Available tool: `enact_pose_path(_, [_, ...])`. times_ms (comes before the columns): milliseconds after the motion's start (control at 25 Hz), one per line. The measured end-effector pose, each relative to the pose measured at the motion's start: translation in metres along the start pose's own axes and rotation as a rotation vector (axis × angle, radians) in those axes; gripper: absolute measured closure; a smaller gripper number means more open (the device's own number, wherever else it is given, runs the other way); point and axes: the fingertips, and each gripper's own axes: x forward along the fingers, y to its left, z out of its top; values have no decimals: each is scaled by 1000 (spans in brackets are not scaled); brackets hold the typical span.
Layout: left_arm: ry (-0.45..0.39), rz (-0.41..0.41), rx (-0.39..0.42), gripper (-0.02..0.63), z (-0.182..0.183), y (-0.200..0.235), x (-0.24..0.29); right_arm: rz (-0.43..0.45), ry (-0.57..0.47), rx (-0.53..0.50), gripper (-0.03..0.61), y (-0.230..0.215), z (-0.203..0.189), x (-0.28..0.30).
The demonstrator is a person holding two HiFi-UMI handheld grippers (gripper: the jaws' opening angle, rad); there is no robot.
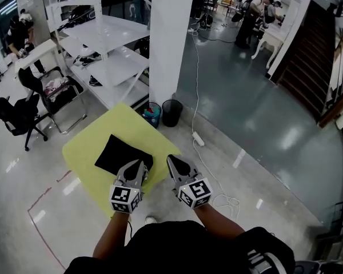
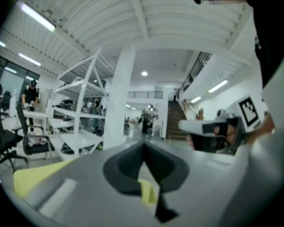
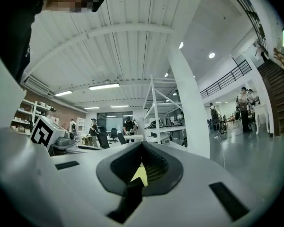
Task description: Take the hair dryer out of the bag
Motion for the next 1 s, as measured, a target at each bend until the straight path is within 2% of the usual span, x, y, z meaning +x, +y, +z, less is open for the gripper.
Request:
enact_pose_path(240, [-19, 44, -19, 607, -4, 29, -5, 72, 34, -22, 572, 15, -7, 33])
enact_pose_path(480, [-11, 135, -49, 607, -13, 53, -4, 214, 57, -38, 572, 27, -19, 65])
enact_pose_path(680, [-25, 206, -78, 607, -10, 70, 11, 310, 38, 66, 572, 13, -21, 100])
enact_pose_path(1000, [-60, 402, -83, 607, 5, 96, 42, 510, 32, 76, 572, -6, -17, 155])
